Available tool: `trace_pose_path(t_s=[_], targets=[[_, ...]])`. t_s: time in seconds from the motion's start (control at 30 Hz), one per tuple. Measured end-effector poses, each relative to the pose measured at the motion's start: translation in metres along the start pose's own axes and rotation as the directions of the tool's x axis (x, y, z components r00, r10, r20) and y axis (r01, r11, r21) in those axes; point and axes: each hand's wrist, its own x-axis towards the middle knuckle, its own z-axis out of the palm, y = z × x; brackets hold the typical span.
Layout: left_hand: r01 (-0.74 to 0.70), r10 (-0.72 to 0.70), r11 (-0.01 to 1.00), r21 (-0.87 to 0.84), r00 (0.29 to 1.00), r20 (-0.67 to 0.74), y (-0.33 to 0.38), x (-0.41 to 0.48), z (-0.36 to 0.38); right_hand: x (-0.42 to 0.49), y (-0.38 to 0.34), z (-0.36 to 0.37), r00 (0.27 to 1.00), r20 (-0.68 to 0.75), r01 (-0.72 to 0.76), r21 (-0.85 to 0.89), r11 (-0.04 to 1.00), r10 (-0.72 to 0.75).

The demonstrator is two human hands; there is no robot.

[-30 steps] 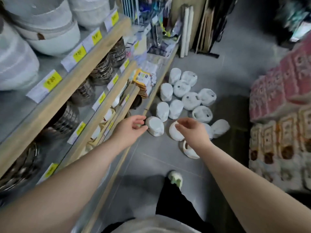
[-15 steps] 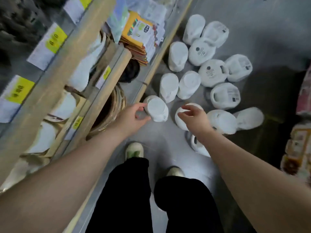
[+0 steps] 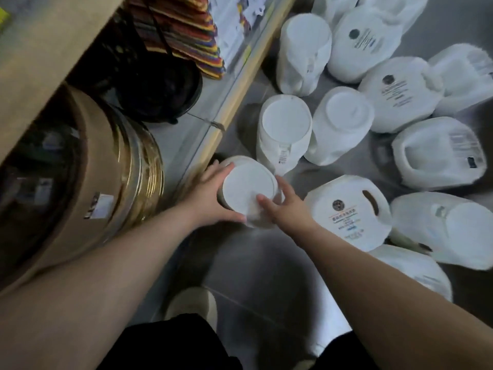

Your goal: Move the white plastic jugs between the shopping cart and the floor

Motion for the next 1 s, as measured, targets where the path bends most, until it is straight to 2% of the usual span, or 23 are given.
trace_pose_path(t_s=[0.1, 0.2, 0.3, 0.43, 0.6, 0.8, 1.0], targets=[[0.039, -0.039, 0.999, 0.009, 0.999, 0.03, -0.009, 0.014, 0.01, 0.015, 0.013, 0.007, 0.999, 0.027, 0.026, 0.108, 0.994, -0.029], [0.059, -0.058, 0.996, -0.073, 0.998, 0.014, -0.008, 0.023, 0.021, 0.02, 0.018, 0.008, 0.999, 0.051, 0.006, 0.202, 0.979, -0.016], [0.082, -0.084, 0.99, -0.111, 0.996, -0.012, -0.001, 0.025, 0.027, 0.019, 0.018, 0.006, 0.999, 0.036, 0.014, 0.197, 0.98, -0.022], [0.045, -0.058, 0.98, -0.195, 0.996, -0.064, 0.012, 0.008, 0.012, -0.001, -0.007, -0.006, 0.999, 0.001, 0.049, 0.188, 0.981, -0.05], [0.025, -0.045, 0.961, -0.276, 0.997, -0.066, 0.073, -0.05, -0.048, -0.068, -0.086, -0.046, 0.998, -0.021, 0.061, 0.125, 0.99, -0.059], [-0.008, -0.007, 0.963, -0.269, 0.998, -0.055, 0.169, -0.152, -0.152, -0.191, -0.209, -0.107, 0.997, -0.054, 0.061, 0.15, 0.987, -0.053], [-0.137, 0.112, 0.942, -0.306, 0.989, -0.098, 0.249, -0.25, -0.248, -0.306, -0.319, -0.152, 0.982, -0.126, 0.152, 0.113, 0.982, -0.138]])
